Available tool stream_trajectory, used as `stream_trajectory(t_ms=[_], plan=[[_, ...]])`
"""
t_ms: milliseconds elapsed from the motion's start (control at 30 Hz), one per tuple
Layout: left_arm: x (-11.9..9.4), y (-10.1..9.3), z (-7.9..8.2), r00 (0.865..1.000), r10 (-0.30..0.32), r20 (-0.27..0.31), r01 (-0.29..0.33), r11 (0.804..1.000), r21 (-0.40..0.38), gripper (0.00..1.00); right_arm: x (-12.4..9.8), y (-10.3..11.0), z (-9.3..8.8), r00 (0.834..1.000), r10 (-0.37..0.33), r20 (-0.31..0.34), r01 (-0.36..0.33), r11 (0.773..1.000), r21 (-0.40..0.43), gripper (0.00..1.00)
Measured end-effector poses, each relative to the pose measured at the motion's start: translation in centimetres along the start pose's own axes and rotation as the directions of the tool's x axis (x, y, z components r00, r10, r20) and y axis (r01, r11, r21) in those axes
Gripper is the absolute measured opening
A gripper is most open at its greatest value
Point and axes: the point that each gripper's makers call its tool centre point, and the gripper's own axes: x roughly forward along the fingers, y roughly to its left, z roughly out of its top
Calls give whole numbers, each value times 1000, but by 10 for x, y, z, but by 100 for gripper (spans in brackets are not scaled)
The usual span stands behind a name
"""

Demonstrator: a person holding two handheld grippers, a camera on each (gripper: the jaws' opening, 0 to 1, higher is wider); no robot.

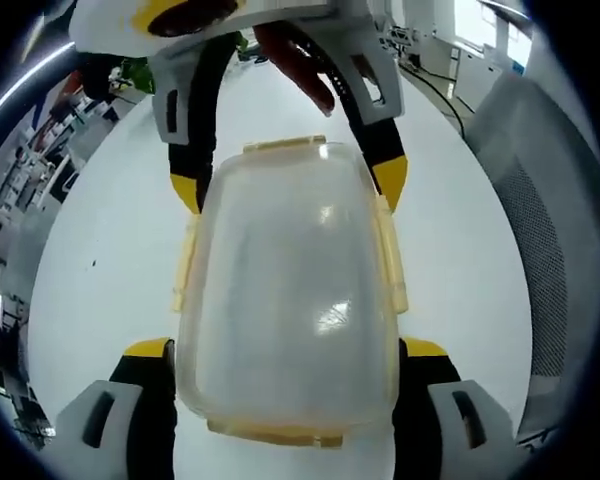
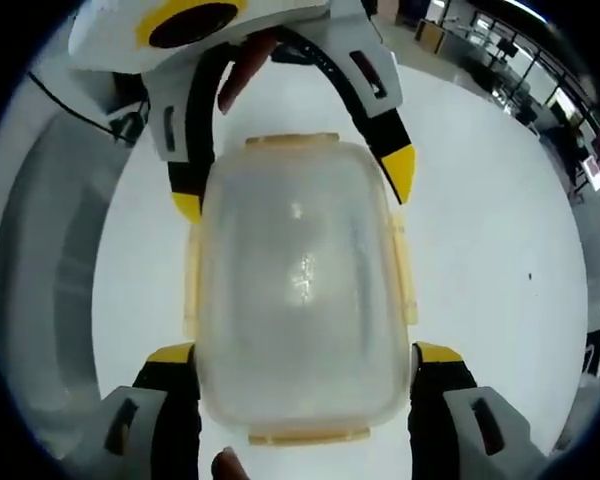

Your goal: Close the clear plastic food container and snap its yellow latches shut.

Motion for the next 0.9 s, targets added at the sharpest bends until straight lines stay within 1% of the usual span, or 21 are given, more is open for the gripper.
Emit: stream_trajectory(t_ms=[67, 133, 233, 400, 500, 633, 667, 733, 900], plan=[[-2, 1, 0, 1000, 8, -7, -8, 1000, 4, 90, -4, 0, 3, 1000, -9, 21, 9, 1000, 2, 87], [-5, 4, 3, 1000, 25, 7, -25, 1000, 8, 94, -8, -4, 4, 999, -33, 34, 32, 999, 9, 90], [-7, 6, 5, 999, 42, 17, -42, 999, 2, 99, -11, -4, 2, 999, -41, 36, 40, 999, 5, 91], [-13, 4, 4, 999, 52, 14, -52, 999, 1, 98, -15, -2, 1, 997, -62, 44, 62, 998, 9, 92], [-17, 2, 5, 998, 62, 23, -62, 998, -5, 97, -17, 1, -2, 996, -75, 47, 75, 997, 12, 92], [-19, 0, 3, 996, 75, 43, -72, 996, -52, 97, -18, 3, -3, 993, -99, 65, 97, 994, 41, 92], [-19, 0, 2, 996, 79, 49, -76, 995, -67, 96, -19, 3, -1, 991, -107, 82, 102, 993, 58, 92], [-19, -1, -2, 995, 82, 49, -76, 990, -115, 96, -20, 6, -1, 990, -110, 91, 104, 992, 70, 92], [-21, -5, -7, 994, 91, 57, -81, 984, -161, 94, -22, 7, 0, 985, -126, 117, 113, 987, 111, 92]])
